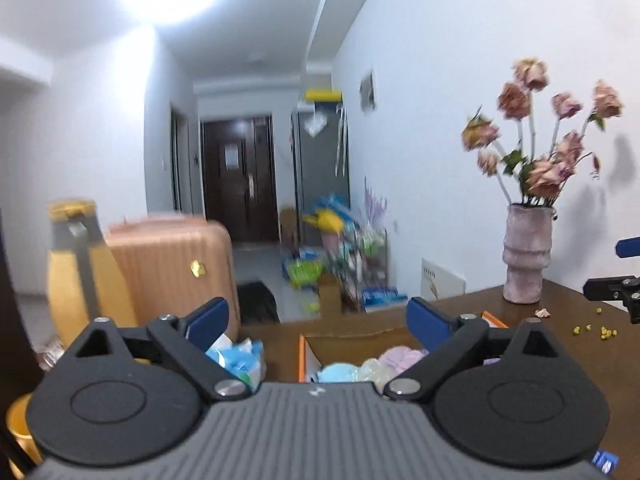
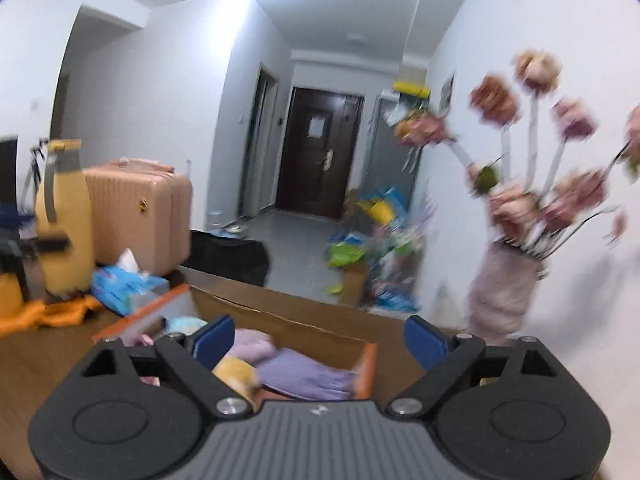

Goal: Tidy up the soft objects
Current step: 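Withdraw both open grippers from the box back over the table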

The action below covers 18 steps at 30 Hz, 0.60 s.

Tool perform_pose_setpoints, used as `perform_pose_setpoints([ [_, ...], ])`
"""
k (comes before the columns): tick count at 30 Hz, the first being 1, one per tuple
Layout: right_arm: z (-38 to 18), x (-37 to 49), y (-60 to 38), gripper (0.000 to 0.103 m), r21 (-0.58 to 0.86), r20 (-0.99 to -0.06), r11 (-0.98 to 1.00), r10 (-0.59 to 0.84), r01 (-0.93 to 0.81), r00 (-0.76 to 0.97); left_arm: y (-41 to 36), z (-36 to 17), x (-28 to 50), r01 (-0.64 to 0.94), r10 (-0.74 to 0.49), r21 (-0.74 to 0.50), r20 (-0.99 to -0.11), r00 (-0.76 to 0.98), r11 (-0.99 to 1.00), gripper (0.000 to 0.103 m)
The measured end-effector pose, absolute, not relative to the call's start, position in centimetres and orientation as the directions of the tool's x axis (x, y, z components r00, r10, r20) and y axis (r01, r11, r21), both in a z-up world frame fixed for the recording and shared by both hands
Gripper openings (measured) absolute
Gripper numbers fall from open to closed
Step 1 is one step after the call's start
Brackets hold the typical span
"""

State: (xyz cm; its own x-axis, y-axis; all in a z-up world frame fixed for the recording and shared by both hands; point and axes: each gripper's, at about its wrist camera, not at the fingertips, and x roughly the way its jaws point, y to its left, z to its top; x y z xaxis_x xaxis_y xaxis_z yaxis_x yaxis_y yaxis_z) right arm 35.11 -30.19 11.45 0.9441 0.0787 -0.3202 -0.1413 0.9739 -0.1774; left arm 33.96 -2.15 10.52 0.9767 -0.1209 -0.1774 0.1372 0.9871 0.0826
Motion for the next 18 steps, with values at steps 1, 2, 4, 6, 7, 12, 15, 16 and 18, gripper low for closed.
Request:
perform_pose_setpoints([
  [1, 11.3, 34.0, -30.5, 0.092, -0.178, -0.317, 0.976, 0.061, -0.122, 0.947, -2.2, 10.6, 33.0, 0.142, -0.127, 0.078, -0.173, 0.977, 0.987, 0.098],
  [2, 11.3, 33.1, -30.9, 0.092, -0.161, -0.312, 0.98, 0.059, -0.114, 0.948, -2.3, 10.6, 32.2, 0.149, -0.136, 0.065, -0.171, 0.976, 0.987, 0.098],
  [4, 11.3, 31.5, -31.5, 0.092, -0.11, -0.301, 0.987, 0.077, -0.115, 0.951, -2.5, 10.7, 30.9, 0.143, -0.133, 0.051, -0.165, 0.977, 0.988, 0.098],
  [6, 11.4, 30.3, -31.9, 0.092, -0.08, -0.285, 0.99, 0.086, -0.113, 0.955, -2.7, 10.6, 29.6, 0.143, -0.133, 0.053, -0.161, 0.978, 0.988, 0.098],
  [7, 11.5, 29.7, -32.0, 0.092, -0.075, -0.277, 0.991, 0.089, -0.113, 0.957, -2.9, 10.5, 29.1, 0.147, -0.137, 0.057, -0.162, 0.977, 0.987, 0.098],
  [12, 11.2, 27.4, -32.0, 0.092, -0.058, -0.256, 0.989, 0.113, -0.133, 0.96, -2.7, 10.2, 26.7, 0.156, -0.147, 0.041, -0.159, 0.976, 0.987, 0.1],
  [15, 10.5, 26.0, -32.1, 0.092, -0.035, -0.245, 0.991, 0.118, -0.13, 0.962, -2.7, 9.5, 25.2, 0.135, -0.127, 0.034, -0.171, 0.977, 0.99, 0.1],
  [16, 10.1, 25.2, -32.2, 0.092, -0.02, -0.241, 0.991, 0.12, -0.129, 0.963, -2.7, 9.1, 24.4, 0.129, -0.121, 0.034, -0.173, 0.978, 0.991, 0.1],
  [18, 8.9, 23.2, -32.4, 0.092, -0.001, -0.243, 0.992, 0.121, -0.125, 0.962, -2.3, 7.7, 22.7, 0.133, -0.129, 0.009, -0.177, 0.976, 0.991, 0.102],
])
